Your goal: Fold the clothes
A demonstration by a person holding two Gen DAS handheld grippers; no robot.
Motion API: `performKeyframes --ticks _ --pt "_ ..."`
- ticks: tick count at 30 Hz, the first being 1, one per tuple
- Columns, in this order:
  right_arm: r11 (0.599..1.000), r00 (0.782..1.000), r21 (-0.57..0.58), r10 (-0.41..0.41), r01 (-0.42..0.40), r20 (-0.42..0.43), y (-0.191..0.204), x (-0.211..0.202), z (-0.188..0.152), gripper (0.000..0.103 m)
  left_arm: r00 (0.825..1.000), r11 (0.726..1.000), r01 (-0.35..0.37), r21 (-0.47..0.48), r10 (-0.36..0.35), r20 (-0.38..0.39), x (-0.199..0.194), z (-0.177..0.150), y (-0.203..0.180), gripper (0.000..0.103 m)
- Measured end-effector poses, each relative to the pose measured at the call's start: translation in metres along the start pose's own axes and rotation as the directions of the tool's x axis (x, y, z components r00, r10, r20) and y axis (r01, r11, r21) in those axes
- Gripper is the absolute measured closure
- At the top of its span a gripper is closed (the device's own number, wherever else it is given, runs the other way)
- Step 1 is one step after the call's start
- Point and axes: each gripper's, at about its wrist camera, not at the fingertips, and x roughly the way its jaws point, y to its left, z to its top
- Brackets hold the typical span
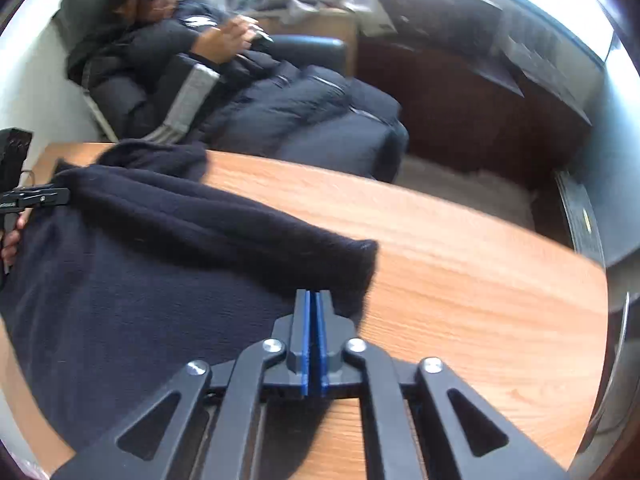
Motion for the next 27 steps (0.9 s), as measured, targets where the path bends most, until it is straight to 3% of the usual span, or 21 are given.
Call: performKeyframes --ticks 1,3,5,6,7,8,10,11,12,13,14,15,16,19,20,21,22,23,24,27 --pt "1.0 1.0 -0.02 0.019 -0.018 0.024 0.008 -0.011 0.005 0.087 0.999 0.999 0.01 0.039 -0.011 0.031 -0.015 -0.001 -0.007 0.026" --pt "0.996 0.998 -0.09 0.03 -0.024 0.063 0.031 -0.027 0.016 0.042 0.997 0.995 0.034 0.097 -0.041 0.066 -0.037 -0.003 -0.017 0.011" --pt "0.987 0.994 -0.152 0.064 -0.051 0.085 0.054 -0.036 0.025 0.021 0.996 0.99 0.071 0.119 -0.076 0.04 -0.042 -0.003 -0.016 0.006" --pt "0.981 0.992 -0.167 0.111 -0.099 0.063 0.066 -0.029 0.027 0.021 0.998 0.991 0.059 0.117 -0.06 0.005 -0.033 -0.003 -0.01 0.006" --pt "0.972 0.987 -0.179 0.159 -0.15 0.038 0.08 -0.022 0.029 0.022 0.999 0.993 0.044 0.112 -0.041 -0.029 -0.025 -0.002 -0.004 0.006" --pt "0.973 0.988 -0.172 0.157 -0.153 0.012 0.082 -0.008 0.027 0.026 0.999 0.996 0.006 0.088 -0.001 -0.054 -0.013 -0.002 0.007 0.007" --pt "0.977 0.989 -0.153 0.145 -0.149 -0.04 0.086 0.022 0.022 0.044 0.996 0.999 -0.03 0.03 0.032 -0.078 0.003 -0.002 0.028 0.013" --pt "0.984 0.989 -0.117 0.124 -0.133 -0.077 0.079 0.036 0.017 0.061 0.996 0.999 -0.033 -0.003 0.032 -0.08 0.008 -0.003 0.039 0.02" --pt "0.991 0.989 -0.071 0.103 -0.111 -0.103 0.064 0.049 0.01 0.083 0.996 0.999 -0.036 -0.03 0.034 -0.081 0.012 -0.003 0.048 0.02" --pt "0.995 0.99 -0.037 0.094 -0.098 -0.102 0.05 0.052 0.004 0.096 0.997 0.999 -0.046 -0.025 0.044 -0.069 0.01 -0.001 0.052 0.024" --pt "0.997 0.993 -0.014 0.08 -0.082 -0.09 0.039 0.049 0.001 0.103 0.997 0.998 -0.057 -0.019 0.055 -0.059 0.008 0.0 0.055 0.042" --pt "0.998 0.995 0.009 0.066 -0.066 -0.078 0.028 0.045 -0.001 0.103 0.995 0.997 -0.077 -0.007 0.077 -0.058 0.007 -0.001 0.057 0.055" --pt "0.998 0.996 0.031 0.052 -0.05 -0.067 0.017 0.041 -0.003 0.103 0.995 0.996 -0.088 -0.005 0.087 -0.054 0.004 -0.003 0.061 0.06" --pt "0.996 0.999 0.085 0.026 -0.022 -0.044 -0.001 0.021 -0.006 0.102 0.995 0.995 -0.095 -0.029 0.094 -0.025 -0.016 -0.006 0.064 0.056" --pt "0.996 0.999 0.088 0.033 -0.03 -0.025 -0.001 0.011 -0.005 0.091 0.995 0.995 -0.096 -0.031 0.096 -0.006 -0.026 -0.008 0.062 0.046" --pt "0.995 0.999 0.09 0.04 -0.04 -0.004 -0.001 0.001 -0.004 0.067 0.995 0.995 -0.094 -0.032 0.095 0.017 -0.035 -0.009 0.06 0.034" --pt "0.995 0.999 0.092 0.048 -0.049 0.017 -0.001 -0.009 -0.003 0.047 0.996 0.997 -0.075 -0.028 0.076 0.056 -0.045 -0.007 0.058 0.029" --pt "0.995 0.999 0.094 0.022 -0.026 0.039 -0.005 -0.016 -0.003 0.013 0.994 0.998 -0.053 -0.022 0.055 0.093 -0.055 -0.006 0.056 0.021" --pt "0.995 0.998 0.096 -0.006 0.0 0.06 -0.009 -0.023 -0.003 0.006 0.993 1.0 -0.014 -0.015 0.016 0.119 -0.064 -0.005 0.055 0.012" --pt "0.989 0.999 0.145 0.002 -0.009 0.05 -0.026 -0.011 0.0 0.007 0.989 0.999 0.036 -0.007 -0.034 0.145 -0.078 0.003 0.061 0.001"
